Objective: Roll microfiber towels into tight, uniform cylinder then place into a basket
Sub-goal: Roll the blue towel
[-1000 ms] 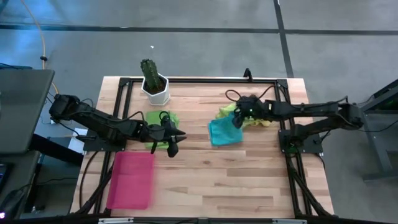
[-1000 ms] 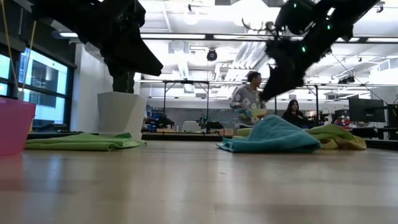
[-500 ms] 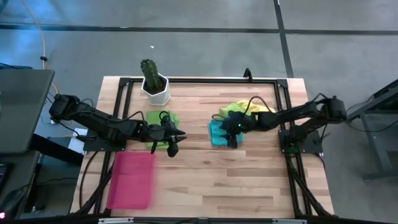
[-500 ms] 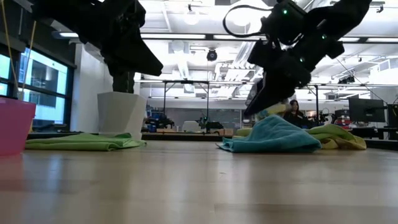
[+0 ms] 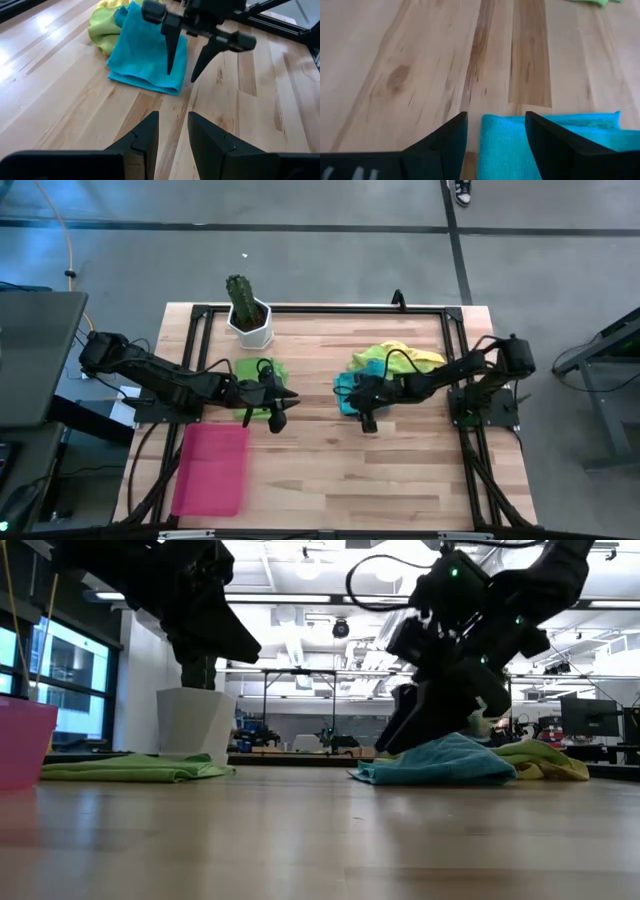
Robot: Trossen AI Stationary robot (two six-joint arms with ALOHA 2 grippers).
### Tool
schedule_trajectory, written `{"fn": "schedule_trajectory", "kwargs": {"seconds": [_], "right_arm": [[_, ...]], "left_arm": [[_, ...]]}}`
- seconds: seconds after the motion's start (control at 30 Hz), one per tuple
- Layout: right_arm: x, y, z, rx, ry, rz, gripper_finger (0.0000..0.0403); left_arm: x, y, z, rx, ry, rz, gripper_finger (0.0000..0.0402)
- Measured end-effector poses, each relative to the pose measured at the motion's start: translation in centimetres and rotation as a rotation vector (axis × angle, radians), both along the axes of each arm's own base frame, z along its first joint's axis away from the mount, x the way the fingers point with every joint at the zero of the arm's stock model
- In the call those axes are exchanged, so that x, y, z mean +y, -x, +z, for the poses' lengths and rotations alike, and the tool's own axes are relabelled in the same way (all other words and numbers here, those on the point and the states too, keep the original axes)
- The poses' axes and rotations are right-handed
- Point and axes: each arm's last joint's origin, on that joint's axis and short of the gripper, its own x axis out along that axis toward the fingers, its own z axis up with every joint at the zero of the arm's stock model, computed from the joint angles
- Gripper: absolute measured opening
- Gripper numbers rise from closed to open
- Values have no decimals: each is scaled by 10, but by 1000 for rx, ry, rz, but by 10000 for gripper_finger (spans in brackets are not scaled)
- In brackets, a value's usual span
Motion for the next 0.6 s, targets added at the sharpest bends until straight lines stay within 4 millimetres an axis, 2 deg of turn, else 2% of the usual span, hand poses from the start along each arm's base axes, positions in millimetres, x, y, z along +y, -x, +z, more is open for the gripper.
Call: {"fn": "schedule_trajectory", "kwargs": {"seconds": [0.23, 0.33, 0.43, 0.6], "right_arm": [[0, -3, -25, 72, -52, -81, 193], [-1, -5, -29, 76, -68, -149, 183], [0, -5, -29, 79, -81, -173, 149], [8, -2, -25, 85, -87, -153, 52]], "left_arm": [[0, 0, 0, 5, -13, -13, 94], [0, 0, 0, 10, -27, -30, 94], [0, 0, 0, 13, -36, -35, 94], [0, 0, 0, 13, -36, -36, 94]]}}
